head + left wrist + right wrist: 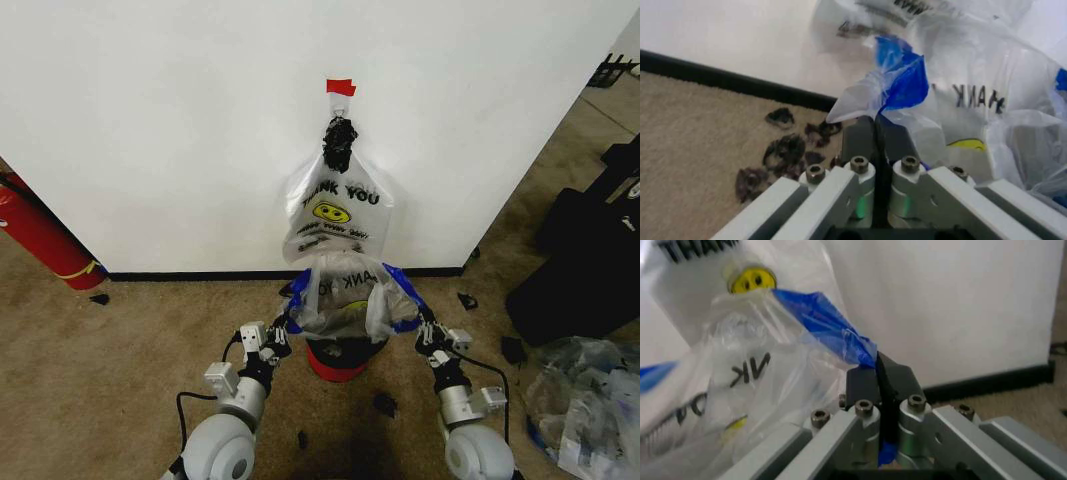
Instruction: Pick up the garbage bag from the wall and place it over the trash bin.
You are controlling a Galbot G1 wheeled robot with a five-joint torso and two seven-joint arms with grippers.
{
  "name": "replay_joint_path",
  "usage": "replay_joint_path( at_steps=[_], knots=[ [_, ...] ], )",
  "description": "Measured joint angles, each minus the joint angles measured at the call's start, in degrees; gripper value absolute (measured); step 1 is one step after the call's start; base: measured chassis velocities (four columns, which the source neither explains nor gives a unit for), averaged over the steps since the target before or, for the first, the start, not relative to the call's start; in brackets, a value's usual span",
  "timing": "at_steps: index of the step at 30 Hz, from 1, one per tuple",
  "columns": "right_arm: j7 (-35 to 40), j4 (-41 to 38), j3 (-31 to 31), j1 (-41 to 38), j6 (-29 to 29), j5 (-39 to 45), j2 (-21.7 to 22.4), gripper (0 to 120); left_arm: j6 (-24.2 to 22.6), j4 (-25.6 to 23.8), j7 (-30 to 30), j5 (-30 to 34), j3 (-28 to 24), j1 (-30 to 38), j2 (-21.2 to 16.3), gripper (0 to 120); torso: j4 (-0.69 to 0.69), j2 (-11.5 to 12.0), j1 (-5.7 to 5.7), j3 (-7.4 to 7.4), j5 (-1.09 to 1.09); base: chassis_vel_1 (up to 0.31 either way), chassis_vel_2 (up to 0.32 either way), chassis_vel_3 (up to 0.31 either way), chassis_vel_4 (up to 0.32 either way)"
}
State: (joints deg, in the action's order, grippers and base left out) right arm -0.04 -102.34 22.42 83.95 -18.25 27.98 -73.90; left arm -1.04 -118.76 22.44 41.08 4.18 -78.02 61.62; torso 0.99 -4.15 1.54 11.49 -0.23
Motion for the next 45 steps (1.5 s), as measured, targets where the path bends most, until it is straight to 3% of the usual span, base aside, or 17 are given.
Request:
replay_joint_path(
  at_steps=[8,13,21,30,38,45],
  knots=[
    [1.59,0.32,0.06,1.87,1.00,-2.19,-0.59,0,-1.44,-3.18,0.63,0.10,1.10,-3.24,-1.31,0,0.00,0.00,0.00,0.00,0.01,0.000,0.000,0.000,0.000],
    [2.79,-4.16,-1.25,6.64,1.57,-2.84,-0.59,0,-3.68,-6.78,0.66,-0.20,1.11,-7.40,-2.33,0,0.01,0.00,-0.01,-0.01,0.01,0.000,0.000,0.000,0.000],
    [4.84,-3.50,-1.06,7.29,4.54,-4.12,0.05,0,-8.06,-7.66,1.65,0.42,1.02,-9.99,-4.04,0,0.00,0.00,-0.01,-0.01,0.00,0.000,0.000,0.000,0.000],
    [5.74,-5.74,0.80,10.30,7.03,-2.67,1.87,0,-9.78,-10.90,2.07,0.74,2.33,-12.69,-7.19,0,0.00,0.00,-0.01,-0.01,0.02,0.000,0.000,0.000,0.000],
    [10.36,-4.03,-0.67,4.35,17.19,0.18,4.08,0,-13.15,-4.31,3.49,2.27,-0.72,-4.88,-4.93,0,0.00,0.01,0.00,0.00,0.02,0.000,0.000,0.000,0.000],
    [13.23,-1.35,-3.91,-2.77,23.30,3.33,5.71,0,-16.81,-2.12,5.07,5.49,-1.88,-0.38,-6.39,0,-0.01,0.01,0.00,0.01,0.01,0.000,0.000,0.000,0.000]
  ],
)
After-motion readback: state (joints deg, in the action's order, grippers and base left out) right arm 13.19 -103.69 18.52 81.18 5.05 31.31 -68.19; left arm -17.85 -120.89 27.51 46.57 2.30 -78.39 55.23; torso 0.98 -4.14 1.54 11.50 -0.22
